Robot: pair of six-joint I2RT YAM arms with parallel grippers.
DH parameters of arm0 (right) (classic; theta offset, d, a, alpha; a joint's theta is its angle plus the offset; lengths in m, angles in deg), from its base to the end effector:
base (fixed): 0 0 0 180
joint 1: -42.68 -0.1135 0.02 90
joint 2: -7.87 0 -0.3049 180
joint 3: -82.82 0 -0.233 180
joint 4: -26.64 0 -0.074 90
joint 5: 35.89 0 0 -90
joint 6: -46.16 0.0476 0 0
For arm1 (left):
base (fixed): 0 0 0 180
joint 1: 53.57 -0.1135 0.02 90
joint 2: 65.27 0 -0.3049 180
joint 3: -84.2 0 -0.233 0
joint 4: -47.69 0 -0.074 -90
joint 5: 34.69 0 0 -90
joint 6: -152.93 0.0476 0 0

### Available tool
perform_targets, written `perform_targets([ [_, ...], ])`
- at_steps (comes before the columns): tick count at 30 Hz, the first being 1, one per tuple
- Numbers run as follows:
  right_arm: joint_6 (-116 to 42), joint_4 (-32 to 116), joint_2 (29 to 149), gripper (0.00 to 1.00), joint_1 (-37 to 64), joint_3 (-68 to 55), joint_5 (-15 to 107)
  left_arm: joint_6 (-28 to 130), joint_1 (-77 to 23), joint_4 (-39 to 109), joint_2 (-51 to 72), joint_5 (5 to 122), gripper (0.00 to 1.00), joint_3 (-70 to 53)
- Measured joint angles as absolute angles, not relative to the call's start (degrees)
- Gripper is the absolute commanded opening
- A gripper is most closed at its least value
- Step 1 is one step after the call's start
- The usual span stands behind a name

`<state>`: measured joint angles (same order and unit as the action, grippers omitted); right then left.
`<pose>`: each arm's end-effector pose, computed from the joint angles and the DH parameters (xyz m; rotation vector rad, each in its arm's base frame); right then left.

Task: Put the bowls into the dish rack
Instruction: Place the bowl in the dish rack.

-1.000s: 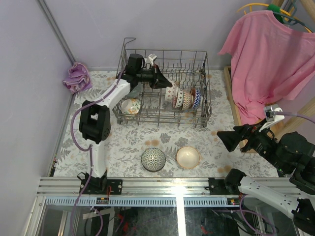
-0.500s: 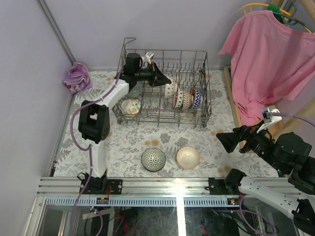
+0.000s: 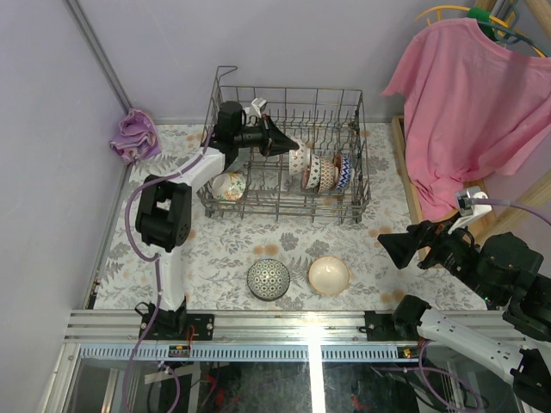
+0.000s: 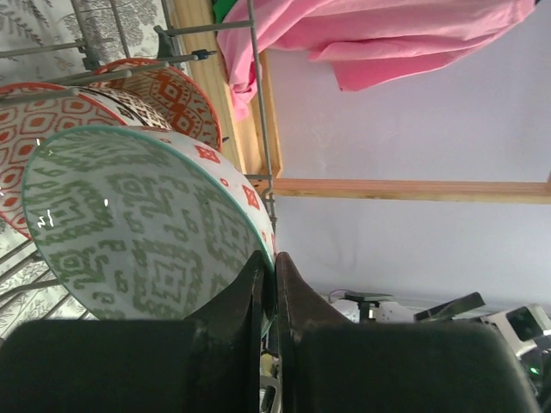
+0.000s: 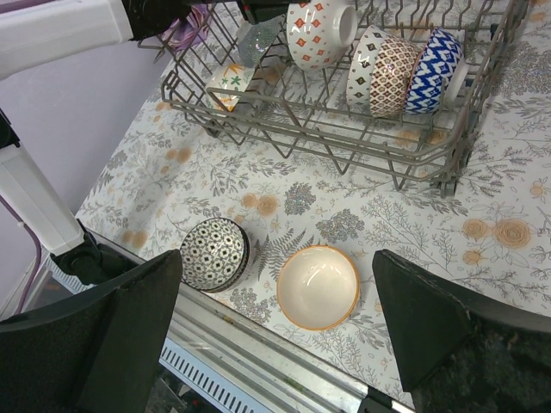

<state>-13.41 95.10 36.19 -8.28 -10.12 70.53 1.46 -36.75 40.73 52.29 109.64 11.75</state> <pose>0.0044 -0.0159 0.4371 -0.1045 1.7974 0.7872 0.4558 -0.1782 0.3136 -0.0574 2.1620 -1.7495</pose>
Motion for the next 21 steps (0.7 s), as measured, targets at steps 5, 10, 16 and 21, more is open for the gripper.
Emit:
perform_targets([
  [5,-13.4,95.1,35.9,1.0,-8.3,-10.2,70.5,-3.5,-37.1,48.1,52.1,110.8,0.0,8.6],
  [10,-13.4,95.2,35.5,0.99,-8.3,-10.2,70.6,-7.0,-37.2,53.0,52.1,111.5,0.0,7.0],
  [16,-13.4,95.3,35.2,0.99,-8.3,-10.5,70.5,-10.1,-37.3,57.1,52.1,112.0,0.0,5.4],
  [21,-13.4,95.3,35.2,0.99,-8.3,-10.7,70.5,-11.7,-37.7,59.8,52.1,112.1,0.0,4.2],
])
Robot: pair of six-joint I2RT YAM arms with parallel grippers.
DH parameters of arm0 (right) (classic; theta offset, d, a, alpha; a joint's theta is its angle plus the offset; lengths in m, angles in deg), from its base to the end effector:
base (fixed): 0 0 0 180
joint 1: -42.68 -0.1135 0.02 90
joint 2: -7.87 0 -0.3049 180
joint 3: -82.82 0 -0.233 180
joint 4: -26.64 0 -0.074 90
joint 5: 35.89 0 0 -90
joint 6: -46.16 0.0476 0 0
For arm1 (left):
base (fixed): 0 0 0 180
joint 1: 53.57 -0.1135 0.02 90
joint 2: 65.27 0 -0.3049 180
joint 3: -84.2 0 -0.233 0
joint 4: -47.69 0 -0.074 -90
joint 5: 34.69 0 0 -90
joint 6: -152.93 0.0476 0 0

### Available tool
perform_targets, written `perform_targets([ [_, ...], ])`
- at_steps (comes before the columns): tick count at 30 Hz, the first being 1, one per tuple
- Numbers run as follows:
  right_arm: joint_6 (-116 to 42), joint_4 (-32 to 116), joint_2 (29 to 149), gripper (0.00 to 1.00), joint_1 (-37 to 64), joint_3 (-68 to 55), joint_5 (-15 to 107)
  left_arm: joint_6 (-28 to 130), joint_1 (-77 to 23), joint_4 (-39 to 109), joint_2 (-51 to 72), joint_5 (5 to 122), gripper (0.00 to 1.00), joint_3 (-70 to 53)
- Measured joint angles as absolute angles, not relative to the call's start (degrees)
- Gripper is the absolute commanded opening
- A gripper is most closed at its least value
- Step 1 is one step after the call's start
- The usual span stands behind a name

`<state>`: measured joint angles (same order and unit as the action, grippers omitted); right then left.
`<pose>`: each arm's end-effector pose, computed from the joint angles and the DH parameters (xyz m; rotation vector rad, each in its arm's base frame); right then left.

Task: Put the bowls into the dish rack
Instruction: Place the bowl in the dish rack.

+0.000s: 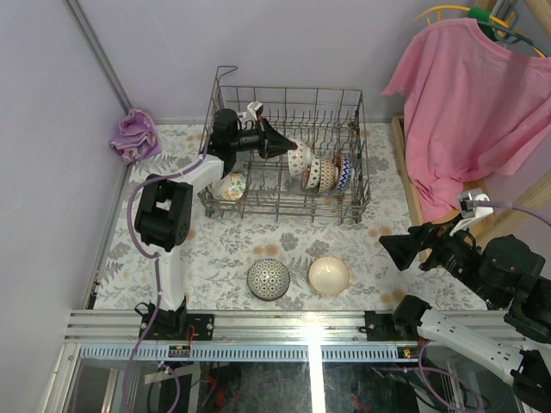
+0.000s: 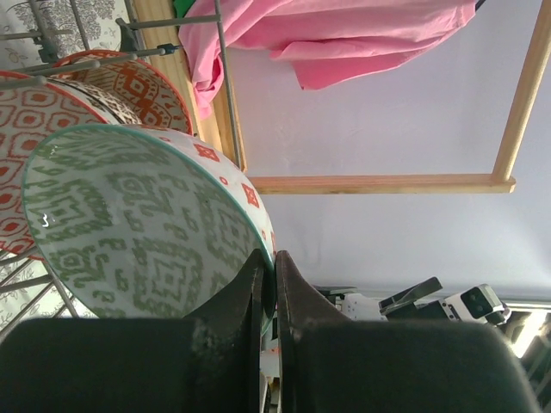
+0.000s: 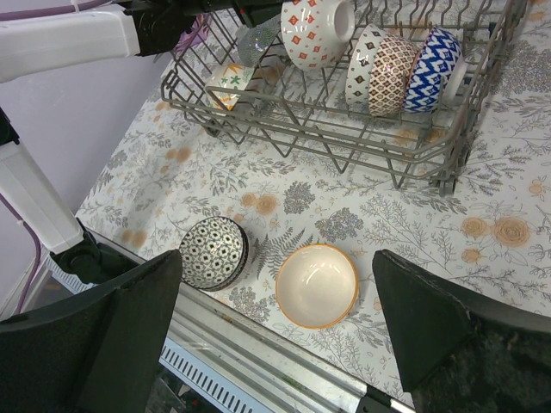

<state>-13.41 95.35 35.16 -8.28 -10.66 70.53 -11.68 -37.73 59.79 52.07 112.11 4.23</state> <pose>0.0018 -0.0191 0.4338 -0.1034 1.7936 0.7896 0.4529 -0.1699 0.3059 -0.1119 2.0572 -1.9009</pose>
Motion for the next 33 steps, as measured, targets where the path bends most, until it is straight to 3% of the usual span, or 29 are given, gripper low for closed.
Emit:
perform_targets([
  [19,-13.4,95.3,35.0,1.0,-8.3,-10.9,70.5,-15.5,-38.6,66.2,52.3,113.5,0.0,3.5],
  [33,-13.9,95.3,35.0,0.99,-8.3,-10.9,70.5,-7.0,-39.2,53.6,53.6,110.6,0.0,6.3],
])
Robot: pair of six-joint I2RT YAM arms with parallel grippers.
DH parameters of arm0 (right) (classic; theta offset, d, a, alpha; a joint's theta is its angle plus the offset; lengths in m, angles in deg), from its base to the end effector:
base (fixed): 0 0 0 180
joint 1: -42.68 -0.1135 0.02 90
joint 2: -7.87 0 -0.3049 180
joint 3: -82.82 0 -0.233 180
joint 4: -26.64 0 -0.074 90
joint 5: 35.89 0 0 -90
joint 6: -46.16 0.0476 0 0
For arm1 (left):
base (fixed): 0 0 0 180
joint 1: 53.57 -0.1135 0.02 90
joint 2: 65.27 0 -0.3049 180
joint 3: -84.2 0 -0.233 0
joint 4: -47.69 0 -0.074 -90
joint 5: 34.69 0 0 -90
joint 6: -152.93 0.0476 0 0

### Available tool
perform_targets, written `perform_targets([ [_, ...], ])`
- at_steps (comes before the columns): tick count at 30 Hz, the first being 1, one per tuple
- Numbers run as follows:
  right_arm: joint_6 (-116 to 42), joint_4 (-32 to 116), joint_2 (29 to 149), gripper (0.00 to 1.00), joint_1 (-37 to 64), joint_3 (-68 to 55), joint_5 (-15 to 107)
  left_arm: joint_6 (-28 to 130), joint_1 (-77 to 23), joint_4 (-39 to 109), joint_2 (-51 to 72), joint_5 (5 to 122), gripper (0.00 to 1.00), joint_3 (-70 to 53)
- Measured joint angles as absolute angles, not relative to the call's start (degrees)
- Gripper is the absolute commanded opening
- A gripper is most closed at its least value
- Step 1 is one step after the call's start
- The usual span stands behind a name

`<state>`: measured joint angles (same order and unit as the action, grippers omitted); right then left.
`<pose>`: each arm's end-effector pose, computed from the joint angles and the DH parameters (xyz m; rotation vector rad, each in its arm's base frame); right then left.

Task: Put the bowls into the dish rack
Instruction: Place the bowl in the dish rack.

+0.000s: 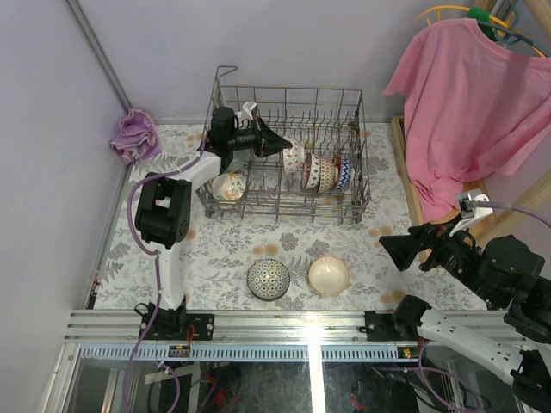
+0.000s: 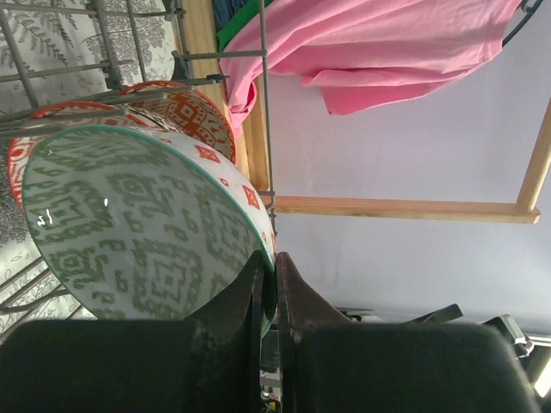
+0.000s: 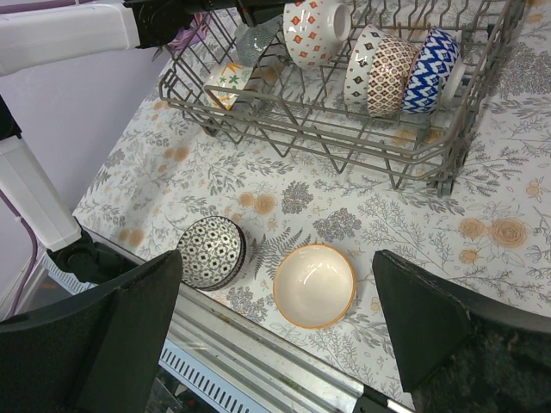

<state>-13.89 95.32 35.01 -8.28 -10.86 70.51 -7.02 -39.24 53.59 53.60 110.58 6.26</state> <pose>0.0017 -0.0193 0.4329 -0.1112 1.7924 0.7837 0.4646 -0.1591 0.2940 -0.1627 2.0988 -1.8206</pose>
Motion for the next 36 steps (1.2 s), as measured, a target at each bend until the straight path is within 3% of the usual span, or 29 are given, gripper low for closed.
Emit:
perform_targets([
  [36,-14.5,95.3,34.4,0.99,-8.3,-11.8,70.6,-13.5,-38.1,60.3,55.2,111.5,0.0,6.3],
])
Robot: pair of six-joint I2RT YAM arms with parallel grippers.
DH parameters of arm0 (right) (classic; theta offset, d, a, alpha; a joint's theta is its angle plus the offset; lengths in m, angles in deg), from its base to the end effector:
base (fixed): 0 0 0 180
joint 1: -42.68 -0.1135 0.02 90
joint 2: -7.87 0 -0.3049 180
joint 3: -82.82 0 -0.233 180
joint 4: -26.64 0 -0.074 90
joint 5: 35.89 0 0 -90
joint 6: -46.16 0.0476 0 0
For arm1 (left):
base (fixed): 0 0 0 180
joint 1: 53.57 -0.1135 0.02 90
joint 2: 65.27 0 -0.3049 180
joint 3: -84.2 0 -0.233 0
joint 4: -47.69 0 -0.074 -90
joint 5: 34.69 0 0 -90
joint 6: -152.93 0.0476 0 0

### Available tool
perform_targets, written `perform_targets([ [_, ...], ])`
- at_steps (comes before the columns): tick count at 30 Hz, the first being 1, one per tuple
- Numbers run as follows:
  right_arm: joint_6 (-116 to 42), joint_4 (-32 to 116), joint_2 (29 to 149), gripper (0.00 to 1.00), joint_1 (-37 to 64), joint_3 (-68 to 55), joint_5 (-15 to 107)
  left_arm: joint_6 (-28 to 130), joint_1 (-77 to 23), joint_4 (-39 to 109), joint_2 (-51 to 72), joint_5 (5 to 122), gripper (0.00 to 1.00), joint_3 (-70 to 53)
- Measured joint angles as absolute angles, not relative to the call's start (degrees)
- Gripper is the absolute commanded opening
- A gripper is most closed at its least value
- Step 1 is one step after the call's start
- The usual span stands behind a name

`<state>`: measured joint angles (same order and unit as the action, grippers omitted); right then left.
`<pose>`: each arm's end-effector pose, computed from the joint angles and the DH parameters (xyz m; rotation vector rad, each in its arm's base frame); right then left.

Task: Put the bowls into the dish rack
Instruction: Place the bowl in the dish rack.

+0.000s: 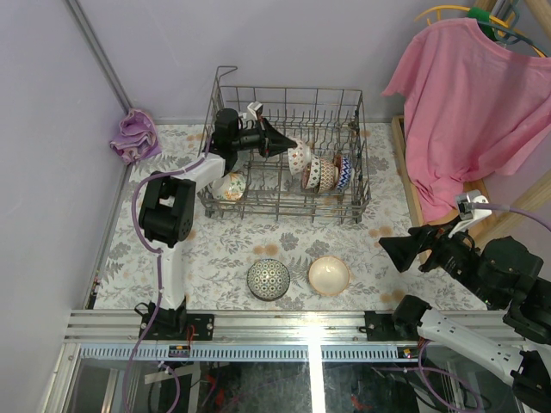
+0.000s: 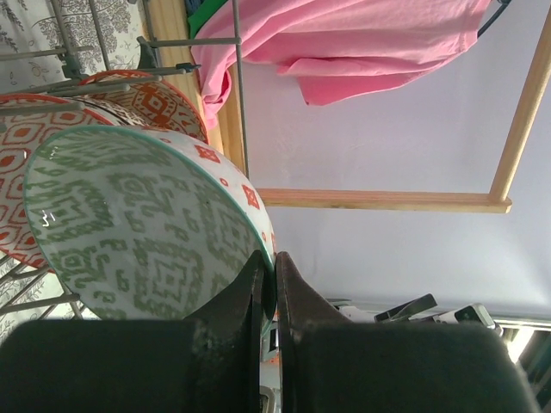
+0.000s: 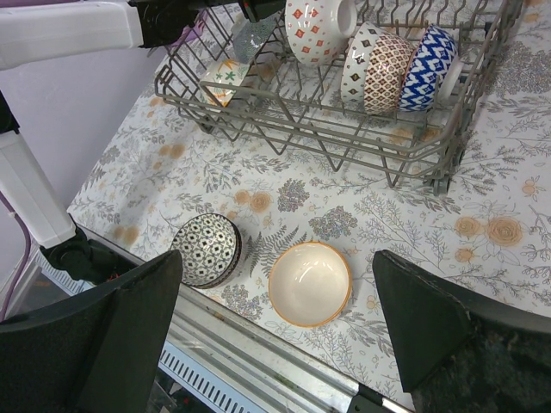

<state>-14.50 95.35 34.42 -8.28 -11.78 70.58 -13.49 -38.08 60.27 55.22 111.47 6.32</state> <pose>0.0014 -0.0196 0.4287 -0.1215 1.7960 0.7715 0.4673 -0.1705 0.2927 -0.1710 2.0688 -1.9082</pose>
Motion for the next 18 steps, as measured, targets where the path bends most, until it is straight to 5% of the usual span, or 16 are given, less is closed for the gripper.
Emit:
perform_targets([
  [18,-14.5,95.4,34.2,1.0,-8.3,-11.8,70.6,-8.7,-37.8,54.5,55.6,111.4,0.0,6.5],
])
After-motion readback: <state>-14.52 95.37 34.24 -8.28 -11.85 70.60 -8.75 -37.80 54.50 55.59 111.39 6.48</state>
